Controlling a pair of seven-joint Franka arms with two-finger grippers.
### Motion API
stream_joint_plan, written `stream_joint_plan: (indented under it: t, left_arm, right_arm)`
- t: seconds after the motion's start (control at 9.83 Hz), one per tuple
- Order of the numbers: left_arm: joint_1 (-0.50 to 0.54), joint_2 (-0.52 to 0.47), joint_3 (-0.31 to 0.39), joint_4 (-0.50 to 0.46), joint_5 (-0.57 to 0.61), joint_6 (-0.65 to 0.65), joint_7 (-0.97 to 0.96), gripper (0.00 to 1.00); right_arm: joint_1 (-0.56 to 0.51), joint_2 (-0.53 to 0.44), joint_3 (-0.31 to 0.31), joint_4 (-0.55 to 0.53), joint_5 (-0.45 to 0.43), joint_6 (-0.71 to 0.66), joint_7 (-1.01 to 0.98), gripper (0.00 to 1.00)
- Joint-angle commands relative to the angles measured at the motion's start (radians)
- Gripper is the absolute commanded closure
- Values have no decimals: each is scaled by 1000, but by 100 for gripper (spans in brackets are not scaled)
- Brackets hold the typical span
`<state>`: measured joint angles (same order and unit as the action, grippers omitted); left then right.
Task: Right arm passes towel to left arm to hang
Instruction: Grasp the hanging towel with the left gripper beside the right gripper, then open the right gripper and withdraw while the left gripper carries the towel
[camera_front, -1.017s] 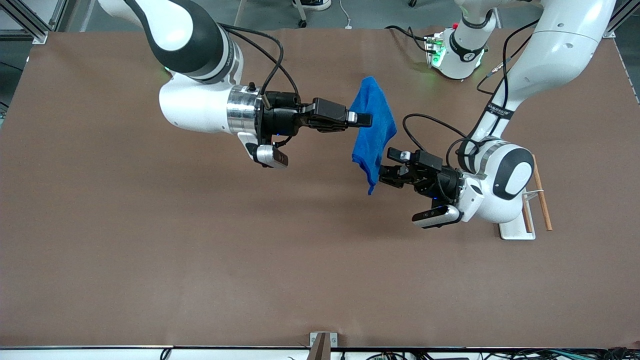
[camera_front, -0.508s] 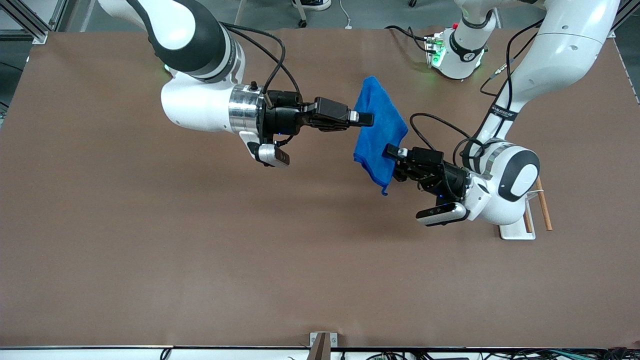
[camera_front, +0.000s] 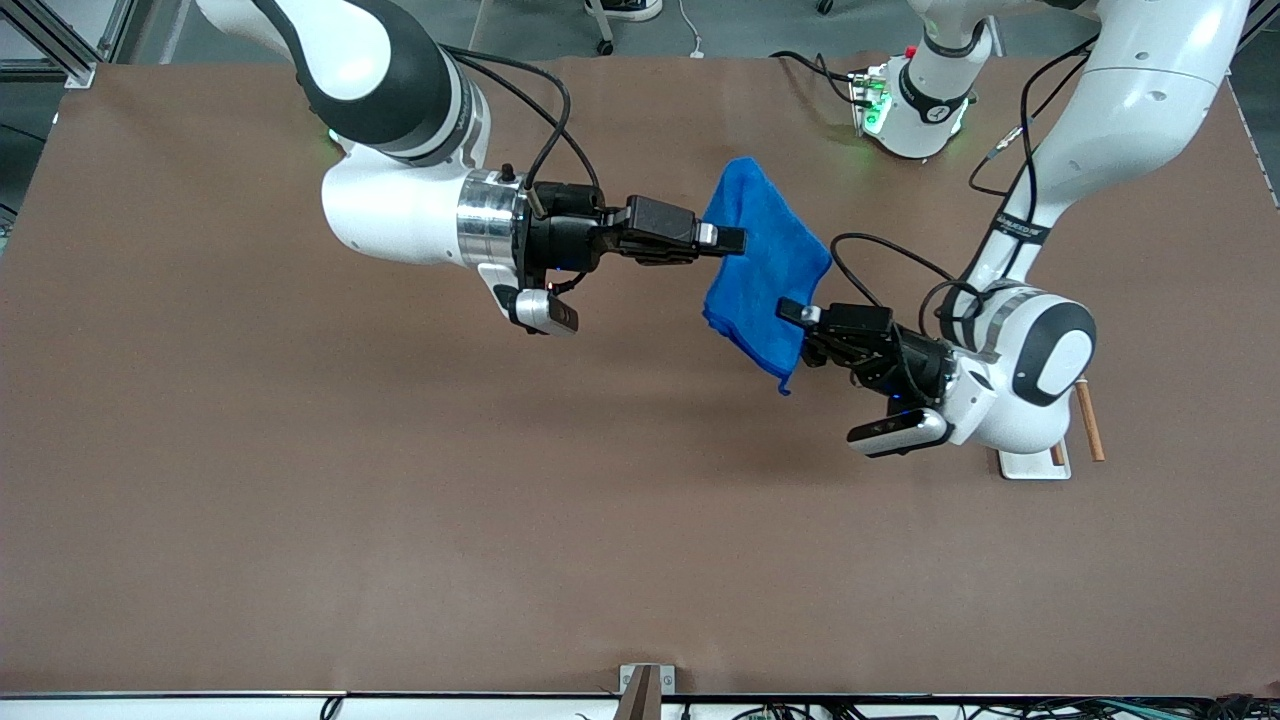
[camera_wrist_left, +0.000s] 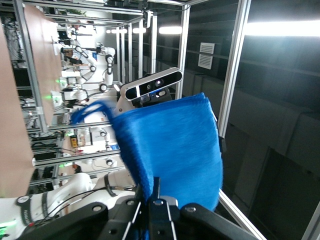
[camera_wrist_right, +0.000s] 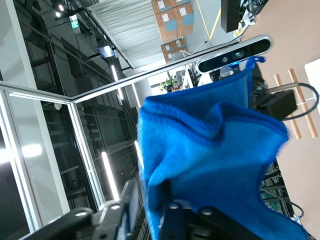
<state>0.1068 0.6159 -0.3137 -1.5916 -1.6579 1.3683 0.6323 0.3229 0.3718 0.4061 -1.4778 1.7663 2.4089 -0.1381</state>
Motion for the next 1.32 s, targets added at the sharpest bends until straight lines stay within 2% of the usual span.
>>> stream_joint_plan:
  t: [0.0, 0.2, 0.41, 0.51, 0.61, 0.71, 0.81, 0.92, 1.12, 1.22]
  left_arm:
    - [33, 11, 4, 42, 78, -3, -60, 100]
    - [40, -1, 5, 74, 128, 1, -103, 100]
    - [73, -8, 15, 87, 191, 18, -156, 99]
    - [82, -22, 39, 120, 281, 35, -214, 100]
    - [83, -24, 47, 169, 388, 37, -296, 99]
    - [82, -37, 54, 205, 459, 44, -394, 100]
    - [77, -68, 57, 209, 556, 85, -486, 100]
    - [74, -94, 54, 210, 661, 128, -558, 100]
    - [74, -142, 48, 211, 881, 156, -701, 100]
    - [79, -160, 51, 211, 979, 158, -709, 100]
  right_arm:
    - [-10, 3, -4, -10, -5, 44, -14, 0]
    - [-21, -13, -7, -132, -146, 78, -14, 0]
    - [-27, -16, -41, -253, -246, 101, -11, 0]
    - [-30, -34, -46, -321, -248, 212, -11, 0]
    - [-48, -45, -53, -361, -248, 238, -14, 0]
    - [-51, -53, -90, -380, -249, 228, -17, 0]
    - [-51, -53, -113, -392, -260, 225, -40, 0]
    - [-56, -53, -136, -395, -322, 225, -63, 0]
    - [-62, -53, -183, -395, -541, 225, -60, 0]
    - [-68, -57, -219, -415, -639, 208, -61, 0]
